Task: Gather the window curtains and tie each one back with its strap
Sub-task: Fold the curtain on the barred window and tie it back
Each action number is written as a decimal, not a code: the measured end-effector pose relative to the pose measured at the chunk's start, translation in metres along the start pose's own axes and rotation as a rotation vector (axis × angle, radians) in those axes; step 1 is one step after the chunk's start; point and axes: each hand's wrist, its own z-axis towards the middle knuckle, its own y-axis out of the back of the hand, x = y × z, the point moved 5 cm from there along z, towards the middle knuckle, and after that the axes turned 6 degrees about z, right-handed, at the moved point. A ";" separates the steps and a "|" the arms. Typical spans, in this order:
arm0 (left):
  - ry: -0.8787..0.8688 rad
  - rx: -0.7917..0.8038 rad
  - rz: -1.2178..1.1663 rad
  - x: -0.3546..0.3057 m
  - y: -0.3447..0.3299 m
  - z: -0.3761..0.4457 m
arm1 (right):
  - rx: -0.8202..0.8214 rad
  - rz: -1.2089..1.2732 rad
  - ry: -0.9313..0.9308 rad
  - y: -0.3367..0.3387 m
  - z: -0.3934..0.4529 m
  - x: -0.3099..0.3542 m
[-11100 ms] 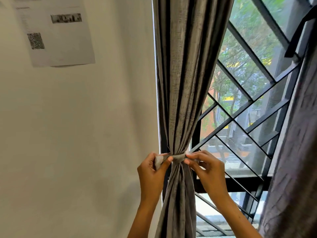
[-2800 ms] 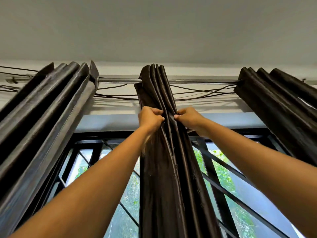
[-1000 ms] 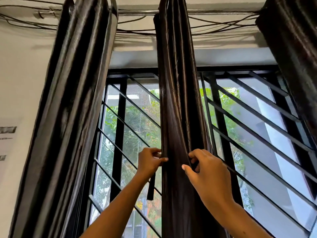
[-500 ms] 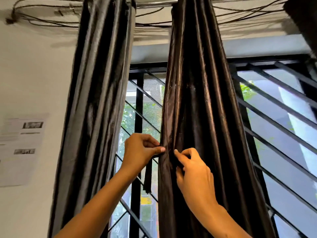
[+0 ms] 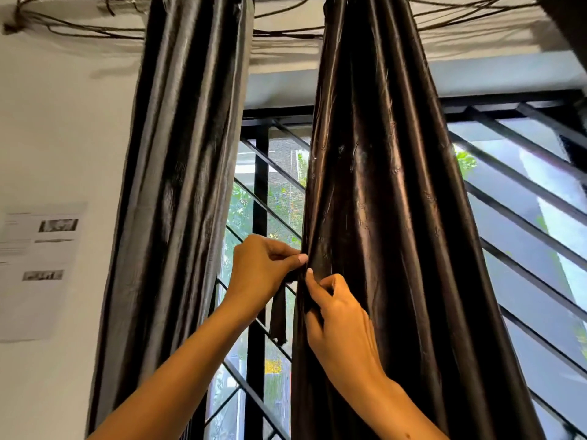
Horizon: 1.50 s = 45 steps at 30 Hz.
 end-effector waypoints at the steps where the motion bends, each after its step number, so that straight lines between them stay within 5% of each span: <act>1: -0.010 -0.001 0.000 -0.001 0.000 -0.001 | 0.014 0.000 0.012 -0.001 0.001 -0.001; 7: -0.013 -0.008 0.103 0.003 -0.002 0.004 | -0.051 0.133 0.018 0.000 0.009 -0.015; 10: 0.068 -0.006 0.068 0.015 -0.001 0.009 | -0.230 0.086 -0.352 0.016 0.020 -0.050; 14: 0.137 0.008 0.012 0.025 0.000 0.011 | -0.091 0.537 -0.640 0.007 0.035 -0.070; 16: 0.130 -0.010 0.034 0.026 -0.001 0.011 | -0.134 0.661 -0.569 0.007 0.039 -0.064; 20: 0.053 -0.051 0.112 0.019 -0.007 0.007 | -0.343 0.152 -0.341 0.026 0.030 -0.036; 24: 0.006 -0.058 0.108 0.013 -0.010 0.002 | -0.037 -0.151 -0.291 0.016 0.021 -0.011; 31: 0.015 -0.005 -0.047 0.012 -0.012 -0.003 | 0.135 -0.175 -0.149 0.007 0.009 -0.002; 38: -0.015 -0.022 0.022 0.004 -0.018 -0.001 | 0.106 -0.014 -0.017 -0.001 0.009 -0.018; 43: 0.062 -0.035 0.010 0.012 -0.021 0.004 | -0.285 -0.047 -0.396 0.035 0.015 -0.059; 45: 0.089 -0.026 -0.010 0.016 -0.021 0.005 | -0.294 0.151 -0.590 0.041 0.018 -0.079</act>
